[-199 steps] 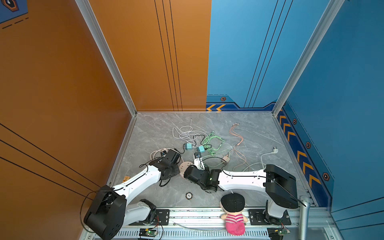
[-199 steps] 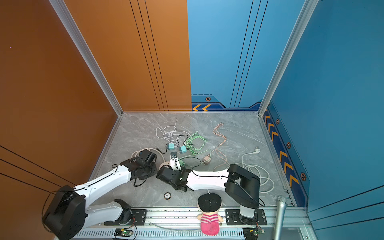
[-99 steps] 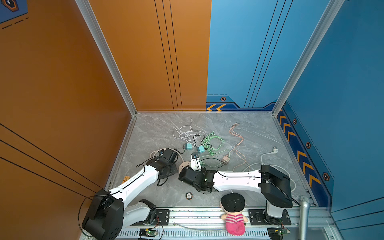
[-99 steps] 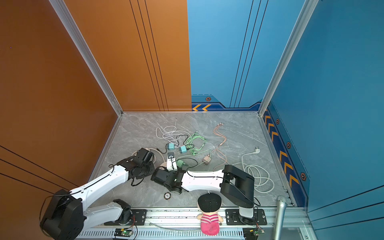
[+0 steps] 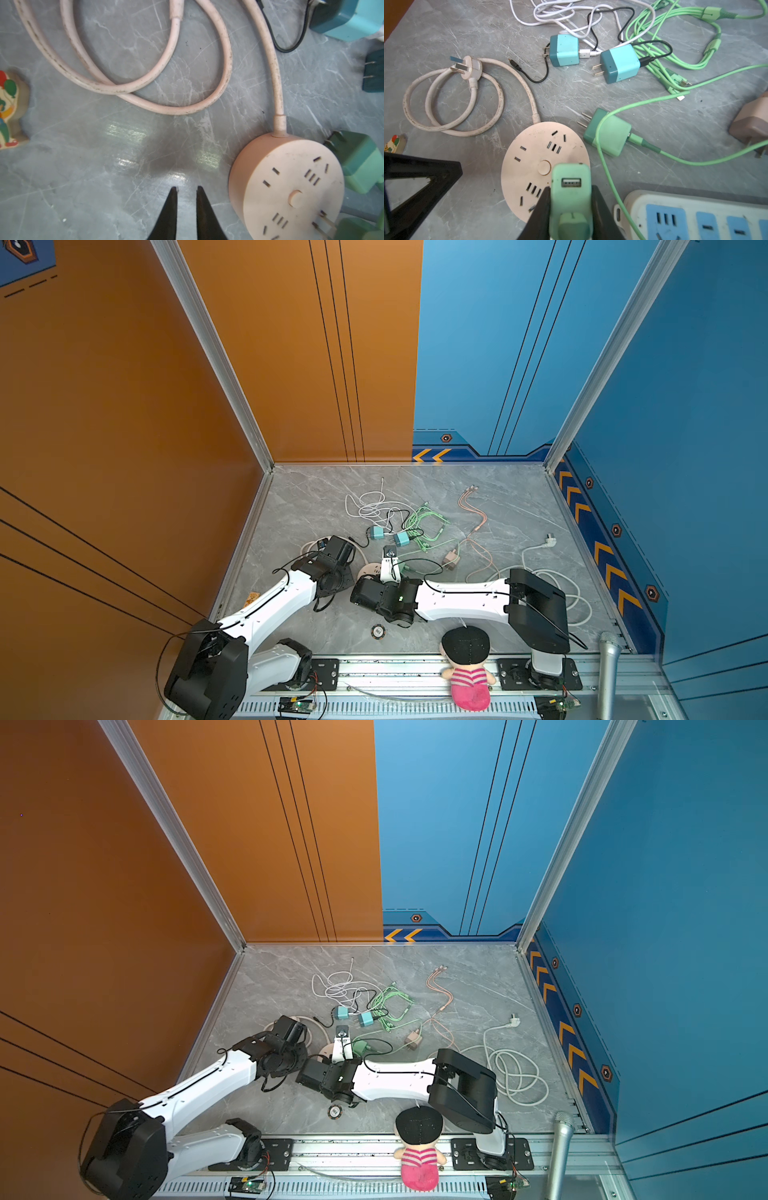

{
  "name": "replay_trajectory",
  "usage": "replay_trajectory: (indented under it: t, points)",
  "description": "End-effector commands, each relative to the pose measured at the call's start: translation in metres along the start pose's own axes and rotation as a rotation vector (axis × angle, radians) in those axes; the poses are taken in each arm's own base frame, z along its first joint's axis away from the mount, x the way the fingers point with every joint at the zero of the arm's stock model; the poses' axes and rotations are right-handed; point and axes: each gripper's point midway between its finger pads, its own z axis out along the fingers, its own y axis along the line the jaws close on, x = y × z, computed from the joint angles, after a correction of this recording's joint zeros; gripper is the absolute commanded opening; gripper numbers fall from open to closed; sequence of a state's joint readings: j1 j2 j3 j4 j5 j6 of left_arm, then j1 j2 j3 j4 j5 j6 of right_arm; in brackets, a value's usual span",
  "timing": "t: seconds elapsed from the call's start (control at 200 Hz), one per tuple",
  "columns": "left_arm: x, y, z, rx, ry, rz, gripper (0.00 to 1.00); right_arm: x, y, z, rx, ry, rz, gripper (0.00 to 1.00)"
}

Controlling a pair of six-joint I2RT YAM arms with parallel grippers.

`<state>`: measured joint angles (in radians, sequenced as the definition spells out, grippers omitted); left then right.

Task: Insert the plug

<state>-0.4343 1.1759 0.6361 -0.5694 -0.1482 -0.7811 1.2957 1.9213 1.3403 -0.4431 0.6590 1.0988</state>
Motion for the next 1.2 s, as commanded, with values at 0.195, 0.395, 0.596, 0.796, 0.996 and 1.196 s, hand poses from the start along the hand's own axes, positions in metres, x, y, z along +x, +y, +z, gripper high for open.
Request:
replay_trajectory:
  t: [0.195,0.395,0.596,0.796,0.996,1.196]
  points:
    - [-0.001,-0.005,-0.010,0.046,0.013,0.009,0.20,0.018,-0.027,0.003,0.139,0.039,0.043,0.00]
    - [-0.005,-0.008,-0.014,0.061,-0.005,0.017,0.21,0.020,-0.037,-0.002,0.188,0.034,0.078,0.00]
    - [-0.009,-0.009,-0.015,0.059,-0.015,0.030,0.21,0.025,-0.025,0.001,0.189,0.047,0.073,0.00]
    - [-0.010,-0.007,-0.015,0.053,-0.019,0.033,0.21,0.026,-0.022,0.002,0.188,0.047,0.091,0.00]
    - [-0.011,-0.005,-0.015,0.053,-0.016,0.030,0.21,0.030,-0.022,0.006,0.196,0.049,0.115,0.00]
    - [-0.011,-0.002,-0.014,0.055,-0.016,0.028,0.20,0.030,-0.017,0.010,0.193,0.063,0.136,0.00]
